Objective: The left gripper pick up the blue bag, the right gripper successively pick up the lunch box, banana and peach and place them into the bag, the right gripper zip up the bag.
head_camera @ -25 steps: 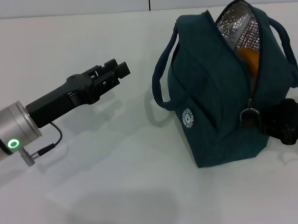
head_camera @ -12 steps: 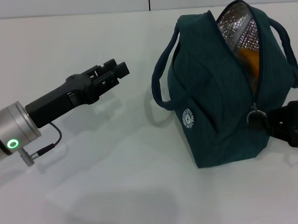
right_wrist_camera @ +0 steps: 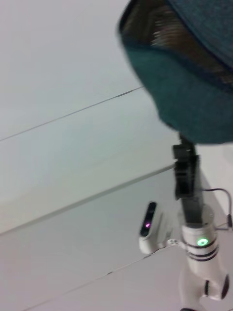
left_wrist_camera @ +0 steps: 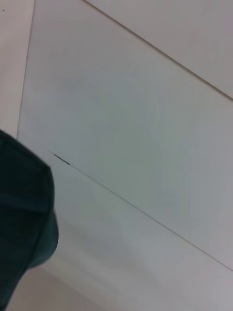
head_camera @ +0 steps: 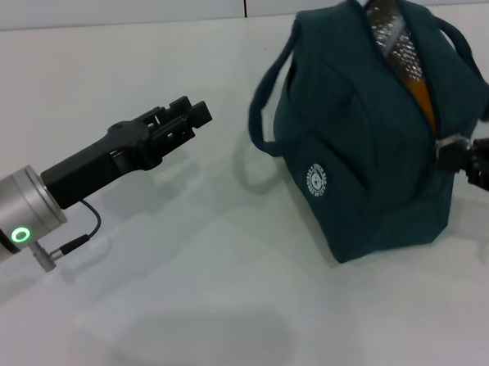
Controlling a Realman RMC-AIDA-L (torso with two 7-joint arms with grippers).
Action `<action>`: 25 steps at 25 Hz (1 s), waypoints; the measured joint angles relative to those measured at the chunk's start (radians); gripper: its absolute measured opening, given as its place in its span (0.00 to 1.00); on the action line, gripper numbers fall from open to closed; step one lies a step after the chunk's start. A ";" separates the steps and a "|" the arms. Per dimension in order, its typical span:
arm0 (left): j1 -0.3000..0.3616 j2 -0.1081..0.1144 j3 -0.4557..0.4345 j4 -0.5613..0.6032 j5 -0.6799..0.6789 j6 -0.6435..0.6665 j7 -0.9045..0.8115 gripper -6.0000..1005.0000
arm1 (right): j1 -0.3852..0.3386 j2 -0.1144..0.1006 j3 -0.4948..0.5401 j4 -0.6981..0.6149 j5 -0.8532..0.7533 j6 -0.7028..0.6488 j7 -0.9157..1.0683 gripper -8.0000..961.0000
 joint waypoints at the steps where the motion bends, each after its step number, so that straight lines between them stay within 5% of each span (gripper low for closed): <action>1: 0.000 0.000 0.000 0.000 0.000 0.000 0.000 0.51 | -0.002 0.001 0.000 -0.005 0.013 -0.008 -0.005 0.02; 16: 0.060 -0.002 0.000 0.000 -0.024 -0.014 0.055 0.51 | 0.112 0.006 -0.128 -0.009 -0.002 0.006 0.010 0.02; 25: 0.120 0.002 0.000 0.000 -0.067 -0.013 0.082 0.50 | 0.193 -0.013 -0.200 -0.061 -0.201 0.064 0.261 0.02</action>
